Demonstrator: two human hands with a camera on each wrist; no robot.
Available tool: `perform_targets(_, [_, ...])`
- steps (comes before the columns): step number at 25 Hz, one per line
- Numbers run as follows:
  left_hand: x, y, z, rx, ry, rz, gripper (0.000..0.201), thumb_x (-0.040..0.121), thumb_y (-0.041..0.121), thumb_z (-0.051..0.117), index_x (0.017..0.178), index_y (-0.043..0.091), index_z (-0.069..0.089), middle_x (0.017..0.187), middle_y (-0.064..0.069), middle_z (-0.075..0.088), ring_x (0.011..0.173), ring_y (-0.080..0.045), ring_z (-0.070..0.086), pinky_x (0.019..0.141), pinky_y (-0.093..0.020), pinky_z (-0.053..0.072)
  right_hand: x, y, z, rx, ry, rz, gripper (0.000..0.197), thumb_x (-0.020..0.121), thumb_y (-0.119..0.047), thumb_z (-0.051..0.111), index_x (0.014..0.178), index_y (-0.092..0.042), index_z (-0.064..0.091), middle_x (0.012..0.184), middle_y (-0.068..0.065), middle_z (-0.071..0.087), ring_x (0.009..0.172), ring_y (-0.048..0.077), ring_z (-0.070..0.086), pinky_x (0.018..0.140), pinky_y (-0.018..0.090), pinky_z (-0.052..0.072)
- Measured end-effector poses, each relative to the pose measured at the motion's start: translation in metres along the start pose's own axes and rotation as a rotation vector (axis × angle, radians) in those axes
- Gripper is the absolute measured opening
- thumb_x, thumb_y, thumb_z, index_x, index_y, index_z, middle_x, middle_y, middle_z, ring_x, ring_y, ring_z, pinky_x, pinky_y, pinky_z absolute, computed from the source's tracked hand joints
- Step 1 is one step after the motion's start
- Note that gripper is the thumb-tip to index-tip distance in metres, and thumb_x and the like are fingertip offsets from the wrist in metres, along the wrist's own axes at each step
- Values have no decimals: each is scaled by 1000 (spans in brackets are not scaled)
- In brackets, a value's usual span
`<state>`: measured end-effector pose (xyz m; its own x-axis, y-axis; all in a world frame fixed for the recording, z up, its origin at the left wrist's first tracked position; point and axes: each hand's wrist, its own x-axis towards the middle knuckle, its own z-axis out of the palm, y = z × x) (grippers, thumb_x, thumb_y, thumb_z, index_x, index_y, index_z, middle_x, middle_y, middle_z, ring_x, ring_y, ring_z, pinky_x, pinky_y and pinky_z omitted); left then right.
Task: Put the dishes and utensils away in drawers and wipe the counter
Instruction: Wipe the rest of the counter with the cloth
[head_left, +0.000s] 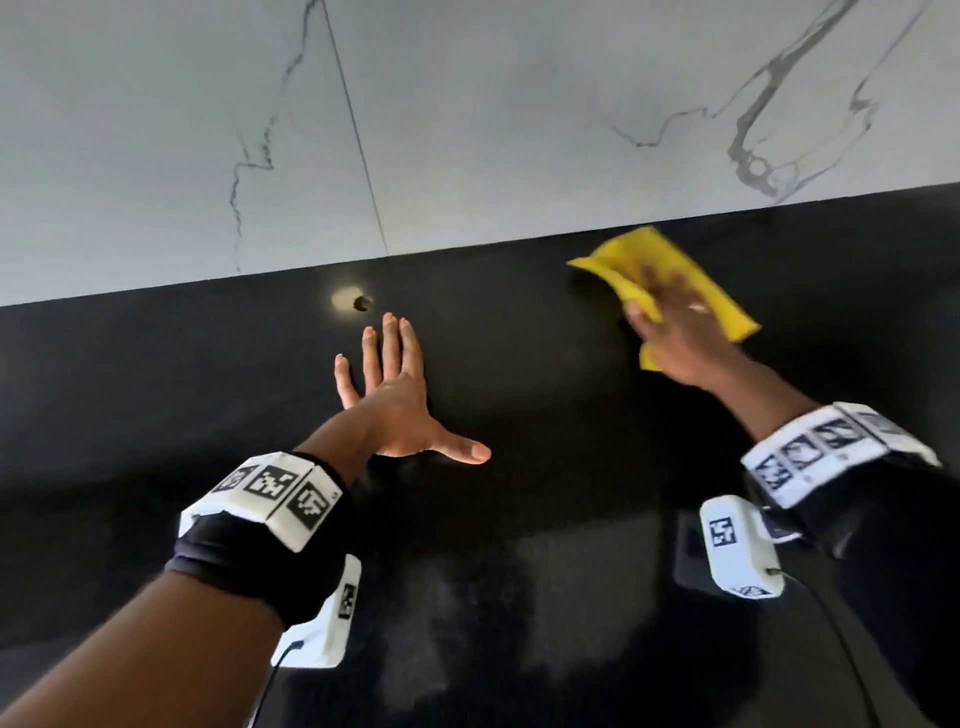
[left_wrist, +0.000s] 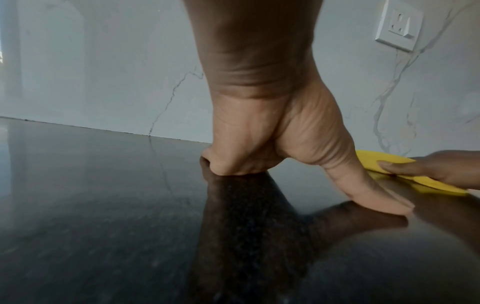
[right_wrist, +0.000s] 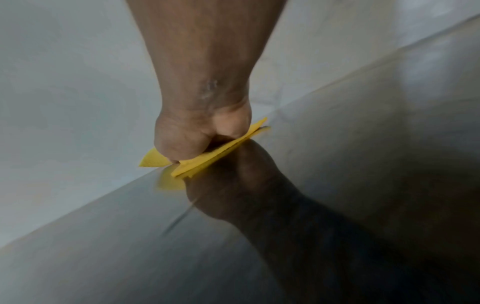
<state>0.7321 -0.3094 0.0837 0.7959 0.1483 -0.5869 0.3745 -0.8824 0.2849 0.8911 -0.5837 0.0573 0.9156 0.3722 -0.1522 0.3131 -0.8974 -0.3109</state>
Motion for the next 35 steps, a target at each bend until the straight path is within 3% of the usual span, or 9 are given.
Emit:
perform_targets(4, [2,4,2,11,5,-12,169,39,82,76,141,15,-41,148,0,-48,134,-23,-45,110,-54,-25,25,-55,15,-6,23,385,56,103,-49,18,156,-35,7,165,5,-5,148,43,-8,118,58,-5])
perform_targets(9, [-5,-3,9,-119,170,4,171,39,72,84,142,13,-39,153,1,-41,139,-15,-39,114,-45,-23,6,-197,67,-100,-178,-262,55,103,-48,20,155,-41,4,164,1,-12,147,39,-17,117,56,-12])
perform_targets(12, [-18,-11,13,-176,242,16,164,46,62,88,148,11,-30,156,-8,-36,143,-20,-32,119,-40,-15,-40,-149,59,-115,-190,-452,49,105,-45,22,152,-47,8,164,-10,-8,150,22,-14,120,43,-10])
perform_targets(17, [-56,-9,23,-56,265,106,145,63,60,82,151,15,-24,159,-4,-30,143,-22,-32,118,-43,-17,-88,19,10,3,40,74,54,100,-50,25,152,-37,16,164,-1,9,150,33,8,120,44,8])
perform_targets(20, [-74,-6,38,8,226,136,139,66,57,80,153,15,-20,159,-3,-29,143,-21,-32,118,-43,-16,-100,-3,21,-26,97,374,54,103,-48,21,155,-37,12,165,1,1,149,39,0,119,56,5])
perform_targets(24, [-83,-15,60,-2,152,-20,143,60,63,81,154,15,-15,160,-3,-27,147,-21,-25,120,-47,-8,-158,-134,92,-163,-56,-190,67,90,-56,1,155,-40,12,165,2,-4,149,38,-10,118,57,-3])
perform_targets(27, [-98,-17,62,-8,140,-38,141,61,62,82,155,18,-13,160,-1,-25,148,-21,-22,120,-46,-4,-200,-93,75,-57,-122,-507,60,93,-61,11,151,-44,18,162,-12,1,150,18,-6,119,37,-6])
perform_targets(31, [-127,-16,83,25,55,70,131,70,58,77,154,21,-15,157,0,-32,146,-20,-26,120,-43,-8,-209,47,29,77,109,137,57,93,-62,19,147,-44,19,162,-7,9,151,30,10,122,40,6])
perform_targets(35, [-154,-24,108,44,44,127,127,74,54,76,154,20,-16,157,1,-33,146,-19,-27,121,-42,-9,-245,-78,82,-66,90,240,63,95,-54,9,155,-35,16,164,6,0,148,45,-2,117,61,6])
